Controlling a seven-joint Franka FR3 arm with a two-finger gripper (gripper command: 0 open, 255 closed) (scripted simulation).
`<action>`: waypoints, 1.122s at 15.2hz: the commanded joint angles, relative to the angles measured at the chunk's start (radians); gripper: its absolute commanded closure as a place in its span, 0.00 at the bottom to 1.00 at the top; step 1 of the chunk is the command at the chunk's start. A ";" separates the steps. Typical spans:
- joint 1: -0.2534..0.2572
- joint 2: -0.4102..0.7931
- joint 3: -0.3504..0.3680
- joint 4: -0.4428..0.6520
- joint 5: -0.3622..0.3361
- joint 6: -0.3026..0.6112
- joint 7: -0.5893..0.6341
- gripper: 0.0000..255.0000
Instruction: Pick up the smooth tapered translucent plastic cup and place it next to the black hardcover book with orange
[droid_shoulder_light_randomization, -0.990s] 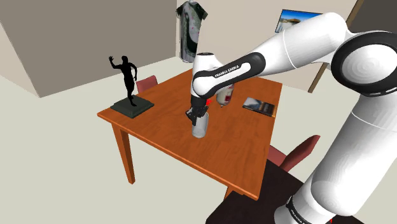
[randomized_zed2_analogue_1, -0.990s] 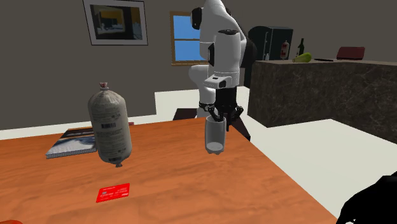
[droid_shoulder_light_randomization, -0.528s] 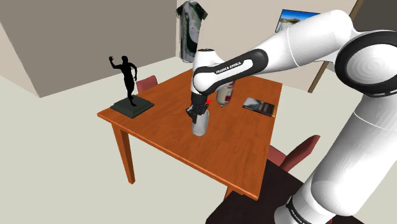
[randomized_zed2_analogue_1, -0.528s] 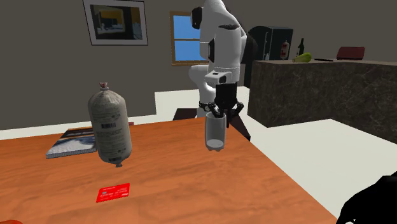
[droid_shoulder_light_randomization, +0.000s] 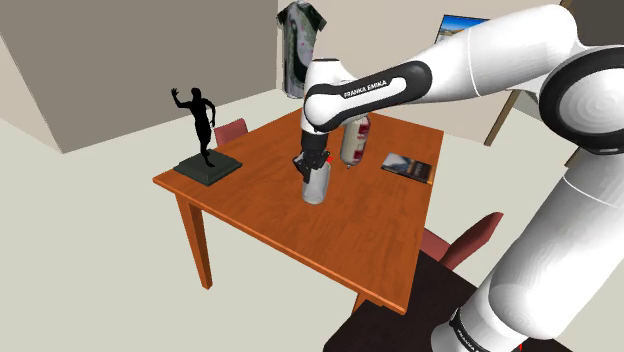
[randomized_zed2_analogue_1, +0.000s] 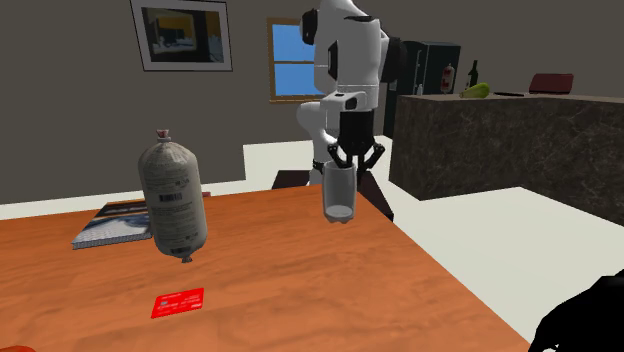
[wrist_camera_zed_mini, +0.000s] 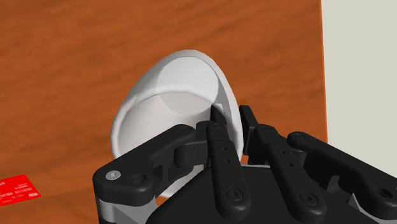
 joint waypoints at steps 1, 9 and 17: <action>0.000 -0.014 0.000 0.013 0.002 -0.027 -0.001 1.00; -0.001 -0.044 -0.001 0.088 0.006 -0.131 -0.003 1.00; -0.002 -0.060 -0.002 0.177 0.008 -0.236 -0.004 1.00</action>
